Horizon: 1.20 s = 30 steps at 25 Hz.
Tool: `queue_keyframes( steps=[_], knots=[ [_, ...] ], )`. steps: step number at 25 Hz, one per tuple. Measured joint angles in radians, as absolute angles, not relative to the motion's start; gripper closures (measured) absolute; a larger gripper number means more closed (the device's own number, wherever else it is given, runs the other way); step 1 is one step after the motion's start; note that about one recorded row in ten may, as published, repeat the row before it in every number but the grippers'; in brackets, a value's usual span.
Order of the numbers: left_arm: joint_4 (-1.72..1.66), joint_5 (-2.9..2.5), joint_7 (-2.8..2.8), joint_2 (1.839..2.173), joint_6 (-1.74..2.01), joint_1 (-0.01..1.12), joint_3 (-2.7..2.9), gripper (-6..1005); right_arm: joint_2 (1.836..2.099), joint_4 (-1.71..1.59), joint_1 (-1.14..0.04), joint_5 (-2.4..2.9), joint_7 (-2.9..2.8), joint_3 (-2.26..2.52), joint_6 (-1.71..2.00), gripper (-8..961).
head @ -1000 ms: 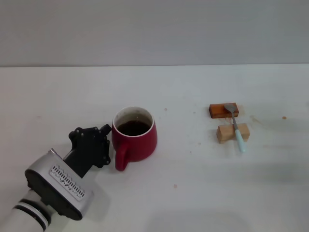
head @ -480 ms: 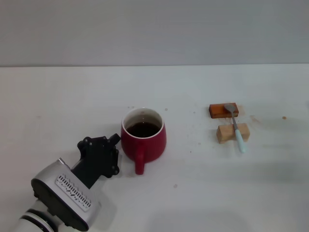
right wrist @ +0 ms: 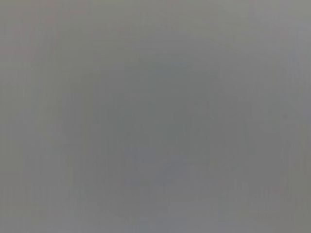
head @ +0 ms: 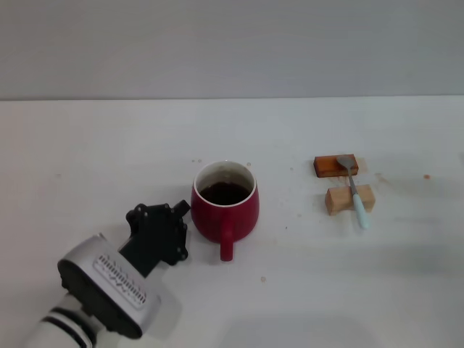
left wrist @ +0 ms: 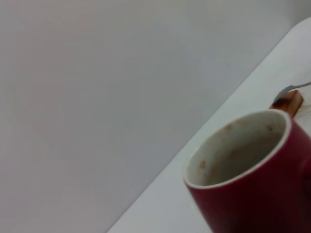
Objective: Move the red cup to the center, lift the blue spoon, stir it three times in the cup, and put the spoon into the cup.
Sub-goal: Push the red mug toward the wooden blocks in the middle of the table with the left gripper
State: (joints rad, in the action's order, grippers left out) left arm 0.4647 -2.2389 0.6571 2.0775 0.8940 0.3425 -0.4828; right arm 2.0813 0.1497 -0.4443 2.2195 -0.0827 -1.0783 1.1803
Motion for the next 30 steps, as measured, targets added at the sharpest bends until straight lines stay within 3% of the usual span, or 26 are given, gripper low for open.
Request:
queue_keyframes(
  steps=[13,30],
  knots=[
    [0.456,-2.244,0.653,2.079,0.847,0.421,-0.496,991,2.082,0.155,-0.440,2.220,-0.083,-1.078,1.181,202],
    [0.539,-2.239,0.652,2.078,0.810,0.416,-0.462,989,2.080,0.158,-0.454,2.220,-0.083,-1.078,1.175,202]
  ],
)
